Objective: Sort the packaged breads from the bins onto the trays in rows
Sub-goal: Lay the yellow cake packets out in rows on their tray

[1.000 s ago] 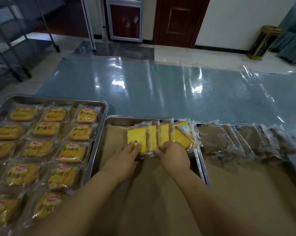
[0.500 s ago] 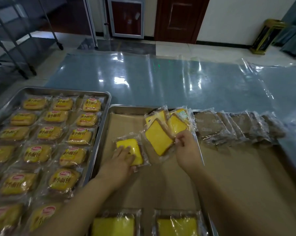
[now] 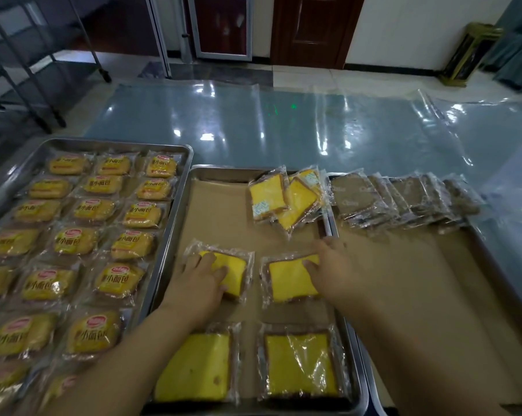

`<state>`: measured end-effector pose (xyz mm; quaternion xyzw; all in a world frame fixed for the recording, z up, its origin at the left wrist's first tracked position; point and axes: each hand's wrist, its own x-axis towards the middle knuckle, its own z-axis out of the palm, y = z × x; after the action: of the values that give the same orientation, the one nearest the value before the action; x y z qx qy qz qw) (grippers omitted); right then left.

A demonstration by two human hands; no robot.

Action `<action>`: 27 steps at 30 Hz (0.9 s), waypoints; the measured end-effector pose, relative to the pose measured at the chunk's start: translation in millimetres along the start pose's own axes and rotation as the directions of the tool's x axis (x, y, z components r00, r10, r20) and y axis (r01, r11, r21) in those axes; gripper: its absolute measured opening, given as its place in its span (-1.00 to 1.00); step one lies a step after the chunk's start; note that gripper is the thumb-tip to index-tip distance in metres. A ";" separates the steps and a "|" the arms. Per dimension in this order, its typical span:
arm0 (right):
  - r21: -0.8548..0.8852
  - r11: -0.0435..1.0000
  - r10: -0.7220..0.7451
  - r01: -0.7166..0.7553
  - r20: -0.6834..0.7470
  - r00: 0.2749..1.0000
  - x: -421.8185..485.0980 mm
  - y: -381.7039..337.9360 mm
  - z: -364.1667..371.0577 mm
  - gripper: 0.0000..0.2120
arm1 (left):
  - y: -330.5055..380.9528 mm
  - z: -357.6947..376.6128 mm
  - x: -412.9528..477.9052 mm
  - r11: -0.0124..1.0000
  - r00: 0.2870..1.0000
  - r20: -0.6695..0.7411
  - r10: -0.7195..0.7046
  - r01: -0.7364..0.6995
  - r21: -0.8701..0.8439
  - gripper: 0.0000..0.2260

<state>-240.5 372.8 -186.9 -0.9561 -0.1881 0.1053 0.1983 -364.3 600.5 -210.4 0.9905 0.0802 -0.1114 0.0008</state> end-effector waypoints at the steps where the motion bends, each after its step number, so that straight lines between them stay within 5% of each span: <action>1: -0.086 0.993 -0.089 0.085 -0.042 0.995 -5.1 -1.5 4.2 -0.66 | -0.9 2.9 -3.4 1.000 1.000 -0.007 0.009 -0.009 -0.020 -0.60; 4: -0.204 0.944 -0.261 0.259 0.018 0.965 -18.1 -4.1 14.7 -0.60 | -3.8 11.2 -13.4 0.995 0.999 -0.012 0.032 -0.033 -0.090 -0.61; 8: -0.278 0.916 -0.235 0.289 0.211 0.949 -30.7 -0.8 24.4 -0.61 | -6.1 14.3 -25.6 0.986 0.999 -0.041 0.012 -0.018 -0.164 -0.64; 20: -0.201 0.926 -0.286 0.320 0.180 0.941 -60.1 1.5 25.3 -0.65 | -4.5 16.0 -56.9 0.979 0.998 -0.050 -0.031 0.020 -0.200 -0.68; 27: -0.062 0.963 -0.265 0.263 -0.015 0.964 -34.4 -12.9 -1.1 -0.73 | -4.8 -8.2 -30.4 0.973 0.993 -0.120 -0.002 -0.026 -0.230 -0.70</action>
<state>-275.4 369.7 -176.2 -0.9292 -0.3146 0.0612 0.1842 -392.5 600.5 -195.5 0.9891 0.0866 -0.0418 0.1119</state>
